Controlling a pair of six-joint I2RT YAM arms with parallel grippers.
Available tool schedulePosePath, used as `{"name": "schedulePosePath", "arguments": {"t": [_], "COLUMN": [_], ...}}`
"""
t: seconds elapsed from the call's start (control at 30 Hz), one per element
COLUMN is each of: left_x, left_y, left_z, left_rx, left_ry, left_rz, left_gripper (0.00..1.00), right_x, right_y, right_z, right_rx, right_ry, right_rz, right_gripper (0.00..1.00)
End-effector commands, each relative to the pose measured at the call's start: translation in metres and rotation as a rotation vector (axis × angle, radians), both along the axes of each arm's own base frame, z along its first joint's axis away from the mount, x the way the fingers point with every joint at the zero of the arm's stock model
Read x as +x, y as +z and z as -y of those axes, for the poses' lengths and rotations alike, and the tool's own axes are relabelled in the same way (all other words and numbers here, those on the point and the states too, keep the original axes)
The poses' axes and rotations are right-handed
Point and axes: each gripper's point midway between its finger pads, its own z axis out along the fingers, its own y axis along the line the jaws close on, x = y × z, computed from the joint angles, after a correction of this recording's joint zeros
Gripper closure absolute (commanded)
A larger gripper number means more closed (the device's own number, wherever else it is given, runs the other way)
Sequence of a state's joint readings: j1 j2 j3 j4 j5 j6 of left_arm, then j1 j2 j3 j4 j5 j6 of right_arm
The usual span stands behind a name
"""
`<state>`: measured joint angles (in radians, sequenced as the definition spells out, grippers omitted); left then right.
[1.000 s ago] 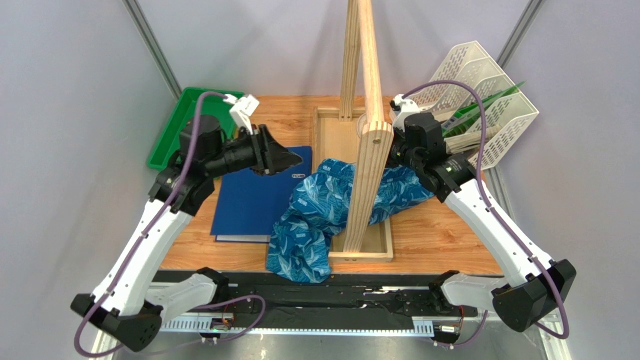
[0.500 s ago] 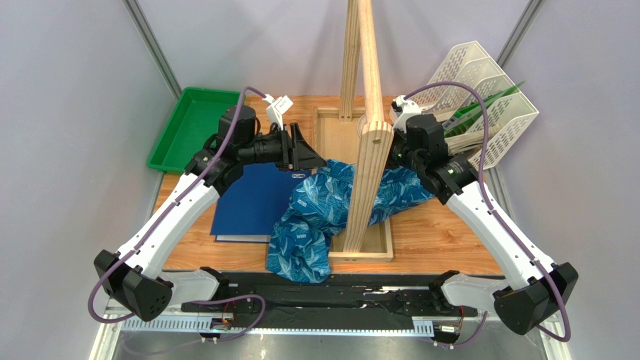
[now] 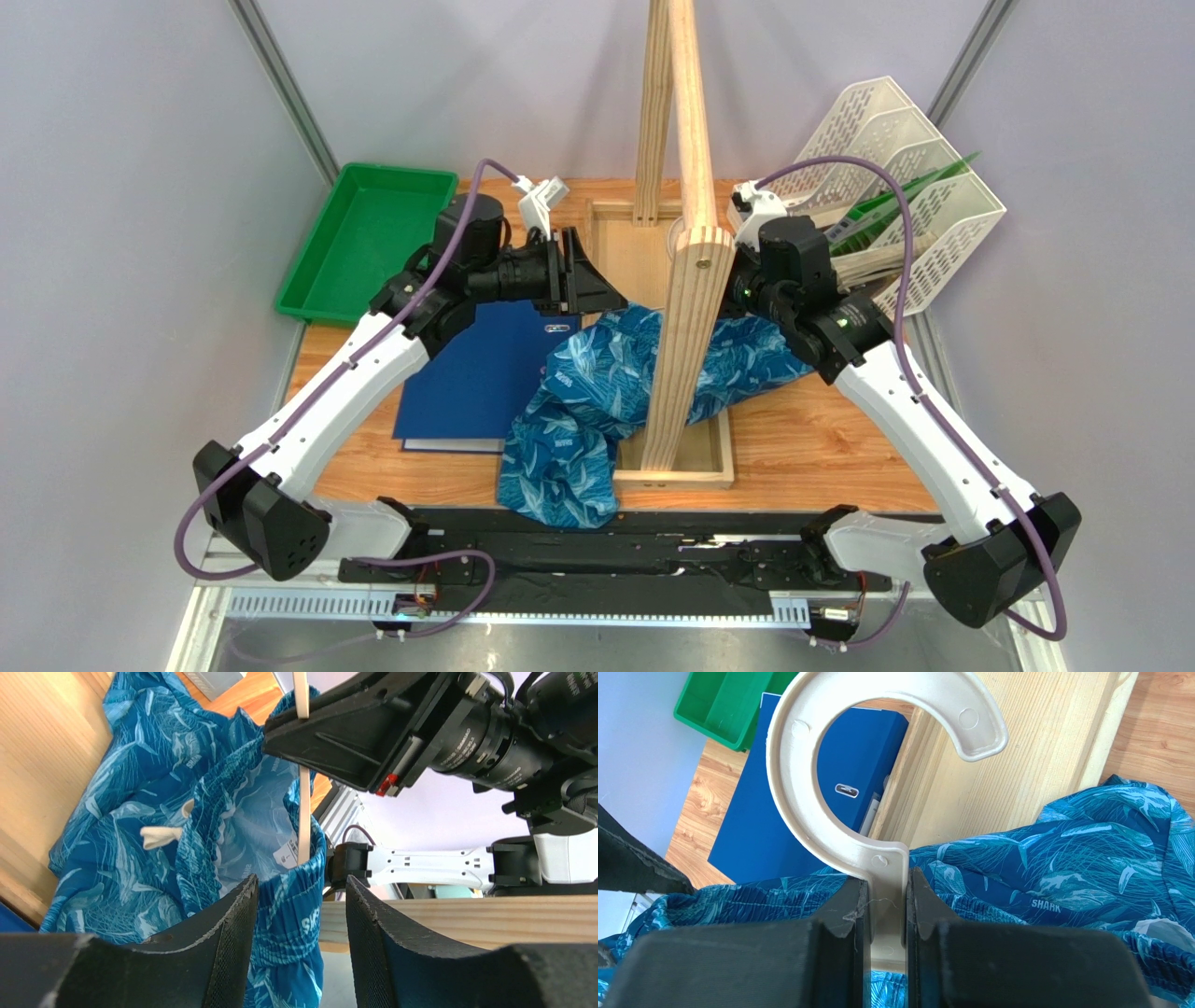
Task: Remove the shorts from the hanger
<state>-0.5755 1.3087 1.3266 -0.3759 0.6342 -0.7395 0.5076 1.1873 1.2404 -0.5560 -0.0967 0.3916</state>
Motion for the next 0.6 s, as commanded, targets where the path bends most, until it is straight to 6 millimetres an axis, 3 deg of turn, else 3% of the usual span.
{"name": "schedulePosePath", "arguments": {"t": [0.0, 0.3, 0.57], "left_x": [0.005, 0.007, 0.004], "left_y": [0.031, 0.028, 0.017], "left_z": [0.004, 0.01, 0.006], "left_rx": [-0.054, -0.041, 0.019], "left_ry": [0.005, -0.001, 0.016], "left_rz": [0.069, 0.061, 0.079], "left_gripper": [0.49, 0.67, 0.56], "right_x": [-0.002, -0.003, -0.005], "right_y": [0.027, 0.029, 0.032], "right_z": [-0.003, -0.005, -0.004], "right_rx": [0.065, 0.081, 0.085], "right_ry": [0.009, 0.016, 0.013], "right_rz": [0.081, 0.078, 0.086], "right_gripper": [1.0, 1.0, 1.0]}}
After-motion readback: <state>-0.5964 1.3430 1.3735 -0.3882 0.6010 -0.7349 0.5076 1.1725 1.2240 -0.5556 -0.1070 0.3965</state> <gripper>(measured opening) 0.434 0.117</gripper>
